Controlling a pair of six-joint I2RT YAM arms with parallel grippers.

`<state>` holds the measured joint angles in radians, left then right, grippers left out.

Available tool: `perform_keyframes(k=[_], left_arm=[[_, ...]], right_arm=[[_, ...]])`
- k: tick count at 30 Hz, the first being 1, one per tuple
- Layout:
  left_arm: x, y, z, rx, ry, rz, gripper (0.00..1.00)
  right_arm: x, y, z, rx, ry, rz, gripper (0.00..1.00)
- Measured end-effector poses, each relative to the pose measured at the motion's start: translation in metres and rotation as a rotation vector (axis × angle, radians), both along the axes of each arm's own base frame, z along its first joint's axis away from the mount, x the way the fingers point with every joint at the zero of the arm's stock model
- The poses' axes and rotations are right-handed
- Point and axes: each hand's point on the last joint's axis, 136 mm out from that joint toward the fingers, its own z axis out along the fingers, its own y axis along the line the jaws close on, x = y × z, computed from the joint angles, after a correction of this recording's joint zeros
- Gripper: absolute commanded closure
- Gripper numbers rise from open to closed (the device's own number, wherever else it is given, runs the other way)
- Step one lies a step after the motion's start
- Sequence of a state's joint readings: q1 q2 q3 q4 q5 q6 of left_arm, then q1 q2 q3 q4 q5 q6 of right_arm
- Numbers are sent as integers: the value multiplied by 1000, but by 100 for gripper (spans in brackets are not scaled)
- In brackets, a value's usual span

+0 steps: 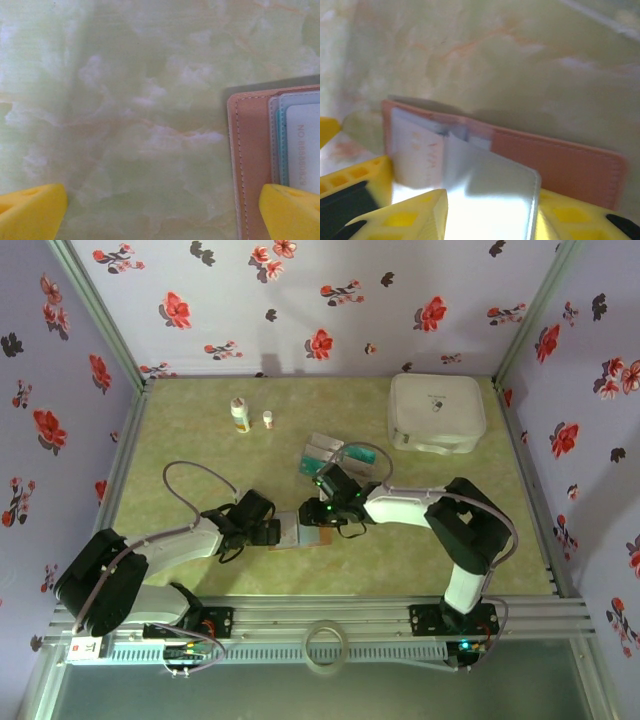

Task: Put the credit cards into the card holder

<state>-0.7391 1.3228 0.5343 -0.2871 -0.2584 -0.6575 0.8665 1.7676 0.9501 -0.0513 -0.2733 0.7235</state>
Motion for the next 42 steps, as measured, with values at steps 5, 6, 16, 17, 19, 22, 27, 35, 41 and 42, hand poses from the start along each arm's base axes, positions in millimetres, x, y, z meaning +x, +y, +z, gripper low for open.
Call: perform_keyframes(k=[5, 6, 16, 17, 19, 22, 27, 35, 41, 42], left_arm=[[0, 0, 0, -1, -3, 3, 0], [1, 0, 1, -2, -5, 3, 0], [10, 22, 42, -84, -116, 110, 0], [12, 26, 49, -98, -137, 127, 0], [14, 31, 59, -118, -165, 153, 0], [13, 36, 65, -126, -182, 169, 0], [9, 39, 61, -110, -162, 172, 0], [6, 41, 55, -94, -143, 172, 0], [5, 42, 50, -81, -127, 170, 0], [5, 41, 49, -82, -122, 168, 0]], right_arm=[[-7, 18, 12, 54, 5, 31, 57], [-9, 21, 14, 62, 4, 37, 57], [-10, 48, 33, 116, -11, 63, 56], [-10, 52, 32, 117, -11, 67, 57], [-10, 58, 27, 115, -7, 74, 57], [-11, 65, 14, 99, 9, 81, 57], [-12, 70, 0, 85, 30, 80, 57], [-8, 75, 9, 101, 19, 79, 56], [4, 71, 38, 124, -20, 75, 55], [8, 67, 47, 129, -33, 70, 55]])
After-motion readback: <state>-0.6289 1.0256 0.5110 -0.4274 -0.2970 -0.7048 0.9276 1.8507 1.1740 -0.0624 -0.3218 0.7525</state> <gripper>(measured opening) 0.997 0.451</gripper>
